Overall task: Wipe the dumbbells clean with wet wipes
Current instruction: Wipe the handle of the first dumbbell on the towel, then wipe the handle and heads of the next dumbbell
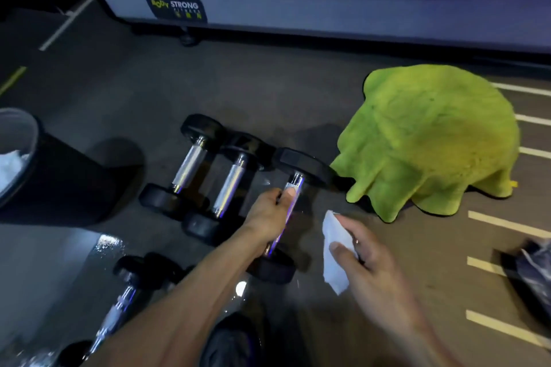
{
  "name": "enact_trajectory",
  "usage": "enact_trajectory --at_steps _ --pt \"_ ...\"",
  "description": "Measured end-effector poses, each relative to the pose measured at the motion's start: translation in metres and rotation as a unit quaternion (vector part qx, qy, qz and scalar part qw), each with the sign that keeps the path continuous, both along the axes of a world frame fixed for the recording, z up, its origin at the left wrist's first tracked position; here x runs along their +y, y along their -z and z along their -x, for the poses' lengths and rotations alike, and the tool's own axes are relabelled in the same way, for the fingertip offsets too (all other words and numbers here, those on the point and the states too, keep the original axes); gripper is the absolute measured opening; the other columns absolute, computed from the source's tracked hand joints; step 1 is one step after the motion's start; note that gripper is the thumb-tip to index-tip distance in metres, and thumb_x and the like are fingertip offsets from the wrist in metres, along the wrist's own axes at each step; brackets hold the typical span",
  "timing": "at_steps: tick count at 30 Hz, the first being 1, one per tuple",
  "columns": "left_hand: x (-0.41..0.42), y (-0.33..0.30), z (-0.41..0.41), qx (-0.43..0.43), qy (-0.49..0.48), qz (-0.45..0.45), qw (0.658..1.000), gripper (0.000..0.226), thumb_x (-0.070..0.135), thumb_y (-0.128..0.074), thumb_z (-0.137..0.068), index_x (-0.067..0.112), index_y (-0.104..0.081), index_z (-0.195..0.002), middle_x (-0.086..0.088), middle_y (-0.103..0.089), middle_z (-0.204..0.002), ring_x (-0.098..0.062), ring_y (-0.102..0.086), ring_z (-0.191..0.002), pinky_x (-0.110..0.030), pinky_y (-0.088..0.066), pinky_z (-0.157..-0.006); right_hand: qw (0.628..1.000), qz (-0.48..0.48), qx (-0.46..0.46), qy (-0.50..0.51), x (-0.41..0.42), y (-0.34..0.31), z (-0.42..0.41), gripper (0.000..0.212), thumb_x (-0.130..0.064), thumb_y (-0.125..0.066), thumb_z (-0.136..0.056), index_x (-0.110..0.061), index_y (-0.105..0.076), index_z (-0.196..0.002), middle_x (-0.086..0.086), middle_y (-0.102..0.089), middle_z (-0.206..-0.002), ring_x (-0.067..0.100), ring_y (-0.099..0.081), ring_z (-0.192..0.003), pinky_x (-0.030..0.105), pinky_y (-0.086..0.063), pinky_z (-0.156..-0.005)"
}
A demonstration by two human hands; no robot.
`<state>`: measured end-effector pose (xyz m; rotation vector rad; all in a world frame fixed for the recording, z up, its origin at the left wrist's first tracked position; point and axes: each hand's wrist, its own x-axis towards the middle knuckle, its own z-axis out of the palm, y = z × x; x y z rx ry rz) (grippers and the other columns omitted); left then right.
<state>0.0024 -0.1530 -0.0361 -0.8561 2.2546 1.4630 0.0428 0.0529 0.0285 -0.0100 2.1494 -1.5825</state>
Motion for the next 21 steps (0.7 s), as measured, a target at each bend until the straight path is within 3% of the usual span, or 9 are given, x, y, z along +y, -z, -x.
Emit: enact_trajectory --at_steps 3,5,11,14,17,19,21 --pt "-0.004 0.019 0.019 -0.022 -0.022 0.003 0.999 0.041 0.052 -0.047 -0.107 0.017 -0.066 -0.096 -0.007 -0.072 -0.079 -0.023 -0.068 -0.067 -0.04 -0.059 -0.071 1.0 0.006 -0.019 0.013 -0.004 0.012 0.011 0.047 -0.011 -0.059 -0.102 -0.053 -0.054 -0.122 -0.039 -0.053 -0.133 -0.029 -0.044 -0.122 -0.005 -0.031 -0.096" --pt "-0.008 0.026 0.028 -0.044 -0.031 0.003 0.999 0.041 0.049 -0.047 -0.109 0.012 -0.066 -0.107 -0.005 -0.071 -0.08 -0.018 -0.067 -0.064 -0.03 -0.055 -0.063 0.999 0.008 -0.036 0.017 -0.005 0.018 0.016 0.042 -0.018 -0.055 -0.105 -0.058 -0.054 -0.121 -0.042 -0.05 -0.133 -0.03 -0.041 -0.124 -0.006 -0.029 -0.098" --pt "-0.011 0.035 0.035 -0.066 -0.009 0.012 0.998 0.039 0.048 -0.049 -0.108 0.012 -0.065 -0.105 -0.009 -0.074 -0.083 -0.026 -0.071 -0.069 -0.035 -0.061 -0.068 0.999 -0.032 -0.043 -0.009 -0.013 0.024 0.023 0.036 -0.031 -0.052 -0.106 -0.058 -0.056 -0.13 -0.048 -0.053 -0.123 -0.031 -0.045 -0.115 -0.002 -0.033 -0.093" --pt "-0.026 0.022 0.036 -0.046 0.085 0.083 0.992 0.032 0.041 -0.056 -0.106 0.014 -0.069 -0.095 -0.008 -0.074 -0.088 -0.029 -0.073 -0.087 -0.039 -0.06 -0.086 0.998 -0.048 -0.04 -0.012 -0.018 0.026 0.022 0.038 -0.033 -0.052 -0.106 -0.053 -0.055 -0.138 -0.035 -0.059 -0.129 -0.018 -0.051 -0.12 0.015 -0.037 -0.102" --pt "-0.066 0.006 0.033 0.044 0.038 0.165 0.985 0.018 0.025 -0.07 -0.098 0.027 -0.07 -0.08 -0.004 -0.076 -0.087 -0.021 -0.072 -0.087 -0.038 -0.059 -0.088 0.998 -0.051 -0.038 -0.008 -0.023 0.024 0.02 0.039 -0.031 -0.052 -0.106 -0.045 -0.054 -0.143 -0.027 -0.059 -0.138 -0.006 -0.052 -0.129 0.025 -0.038 -0.111" --pt "-0.095 -0.008 0.031 0.056 -0.002 0.245 0.968 0.007 0.029 -0.072 -0.096 0.028 -0.072 -0.088 -0.005 -0.08 -0.094 -0.022 -0.075 -0.096 -0.037 -0.057 -0.089 0.997 -0.056 -0.047 -0.009 -0.027 0.024 0.018 0.037 -0.031 -0.051 -0.106 -0.041 -0.055 -0.142 -0.021 -0.061 -0.138 0.001 -0.053 -0.13 0.029 -0.04 -0.112" --pt "-0.113 -0.011 0.034 0.003 -0.011 0.255 0.967 0.02 0.037 -0.071 -0.097 0.02 -0.075 -0.108 -0.006 -0.079 -0.109 -0.024 -0.072 -0.112 -0.033 -0.051 -0.095 0.997 -0.061 -0.052 -0.019 -0.032 0.022 0.017 0.036 -0.032 -0.05 -0.106 -0.037 -0.055 -0.142 -0.014 -0.063 -0.136 0.006 -0.055 -0.129 0.033 -0.041 -0.111"
